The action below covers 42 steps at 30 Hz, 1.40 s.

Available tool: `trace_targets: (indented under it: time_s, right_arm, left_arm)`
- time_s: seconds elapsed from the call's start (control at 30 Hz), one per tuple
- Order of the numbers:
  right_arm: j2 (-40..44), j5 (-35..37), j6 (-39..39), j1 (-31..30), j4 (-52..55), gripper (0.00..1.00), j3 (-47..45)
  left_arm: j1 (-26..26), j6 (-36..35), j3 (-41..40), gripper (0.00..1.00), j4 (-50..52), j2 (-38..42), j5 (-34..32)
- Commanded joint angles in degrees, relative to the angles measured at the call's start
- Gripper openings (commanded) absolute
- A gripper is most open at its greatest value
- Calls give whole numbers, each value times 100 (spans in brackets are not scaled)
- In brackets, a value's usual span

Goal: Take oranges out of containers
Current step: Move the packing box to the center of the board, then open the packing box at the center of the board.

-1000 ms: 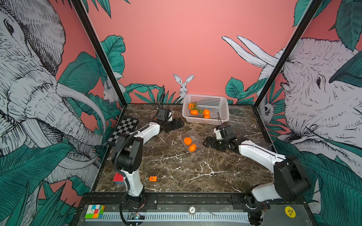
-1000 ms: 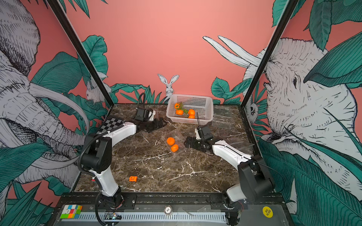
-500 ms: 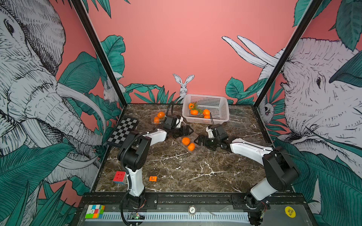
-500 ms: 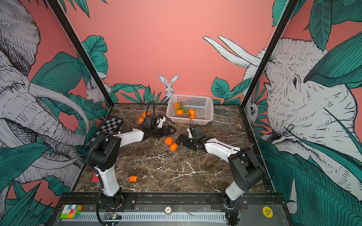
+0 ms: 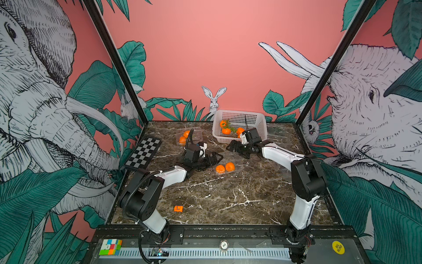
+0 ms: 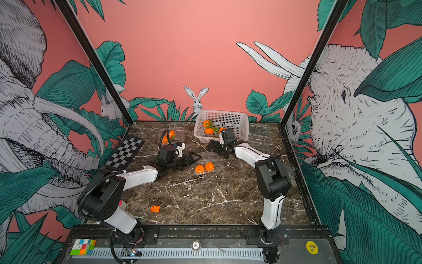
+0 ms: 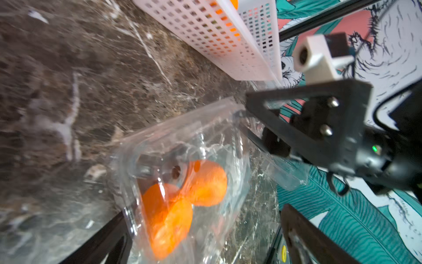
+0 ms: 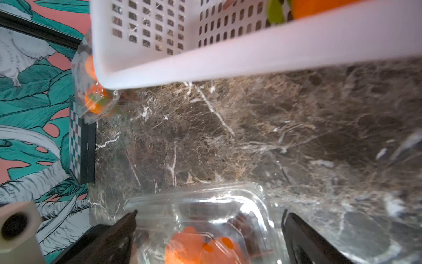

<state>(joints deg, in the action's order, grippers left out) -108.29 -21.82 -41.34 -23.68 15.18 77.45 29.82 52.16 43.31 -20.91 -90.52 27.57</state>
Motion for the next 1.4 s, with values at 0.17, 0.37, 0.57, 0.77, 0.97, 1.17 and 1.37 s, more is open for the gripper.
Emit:
trace_targets:
  time_s: [0.17, 0.37, 0.57, 0.77, 0.97, 1.17, 1.37]
  right_arm:
    - [1469, 297, 248, 261, 302, 99, -1483]
    - [2557, 163, -592, -121, -930, 99, -3151]
    - [2400, 36, -1173, -549, -1886, 98, -3229]
    - [1619, 9, -974, -486, -1860, 99, -2560]
    - [971, 100, -451, -302, -1235, 99, -1662]
    - [1285, -67, -536, -83, -1425, 99, -2002]
    - [2128, -433, -1249, -148, -2794, 99, -3264]
  left_arm:
    - [-220, -575, -23, 99, 1416, 685, -623]
    - [-461, -1203, 886, 99, 2202, 388, -1036]
    - [-448, -1446, 2322, 99, 2234, -1205, -428]
    - [-53, -1068, 2218, 99, 1254, -1732, 88]
    - [-4, -596, 1343, 99, 626, -1191, 32]
    - [-16, -676, 1013, 99, 942, -795, -138]
    - [-29, -488, 992, 99, 700, -822, -55]
